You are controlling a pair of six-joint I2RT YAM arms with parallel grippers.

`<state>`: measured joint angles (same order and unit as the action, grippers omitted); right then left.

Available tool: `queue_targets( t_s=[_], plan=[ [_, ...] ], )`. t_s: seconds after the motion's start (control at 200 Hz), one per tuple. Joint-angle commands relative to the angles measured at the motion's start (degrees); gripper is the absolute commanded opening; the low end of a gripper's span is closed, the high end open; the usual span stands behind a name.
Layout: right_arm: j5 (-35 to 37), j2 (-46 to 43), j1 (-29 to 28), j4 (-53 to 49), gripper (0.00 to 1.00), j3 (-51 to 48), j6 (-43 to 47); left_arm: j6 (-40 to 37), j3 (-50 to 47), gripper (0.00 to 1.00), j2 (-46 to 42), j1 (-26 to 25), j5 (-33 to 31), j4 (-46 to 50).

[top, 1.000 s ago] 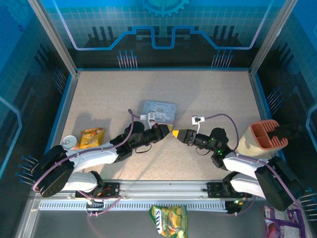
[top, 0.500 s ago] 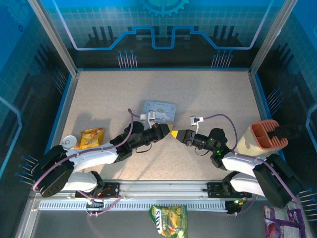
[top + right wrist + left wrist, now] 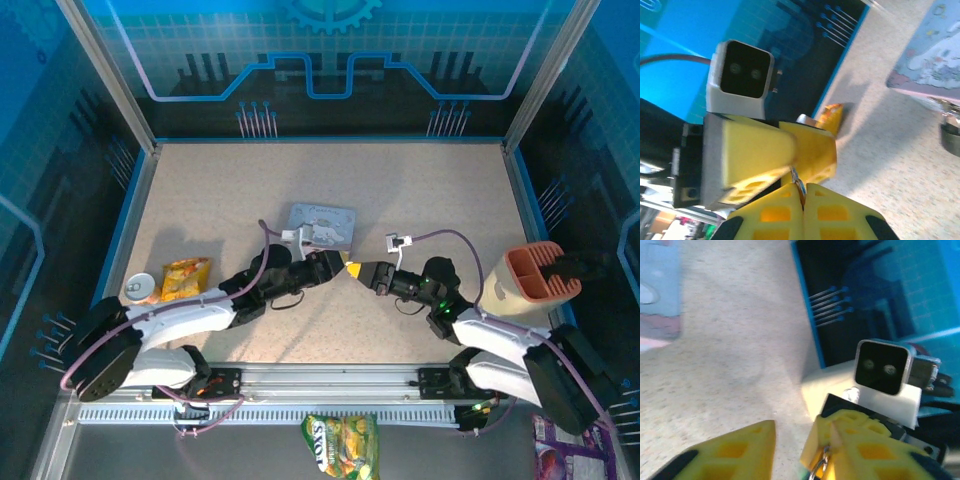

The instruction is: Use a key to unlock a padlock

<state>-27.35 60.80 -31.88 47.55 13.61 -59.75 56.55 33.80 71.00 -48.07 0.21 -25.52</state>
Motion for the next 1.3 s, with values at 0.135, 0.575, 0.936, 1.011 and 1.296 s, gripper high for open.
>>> queue_targets(
  t_s=[0.135, 0.575, 0.936, 1.011, 1.296],
  plan=[
    [11.94, -13.10, -1.70, -33.92, 0.00, 5.24, 17.62, -17.09, 12.07, 0.49, -3.41, 0.00, -20.80, 40.15],
    [19.53, -21.24, -3.17, -45.61, 0.00, 5.66, 22.25, -27.18, 31.07, 0.56, 26.27, -0.78, -23.94, 61.89],
    [16.37, -20.54, -3.88, -39.02, 0.00, 3.27, 20.61, -27.64, 33.06, 0.57, 33.16, -0.89, -27.80, 55.71],
    [16.46, -20.49, -4.09, -39.35, 0.00, 3.62, 20.89, -27.63, 33.57, 0.57, 34.43, -0.65, -28.05, 54.86],
    [16.50, -20.16, -4.99, -38.23, 0.00, 3.32, 20.63, -25.79, 35.50, 0.53, 37.59, 0.51, -28.80, 52.81]
  ],
)
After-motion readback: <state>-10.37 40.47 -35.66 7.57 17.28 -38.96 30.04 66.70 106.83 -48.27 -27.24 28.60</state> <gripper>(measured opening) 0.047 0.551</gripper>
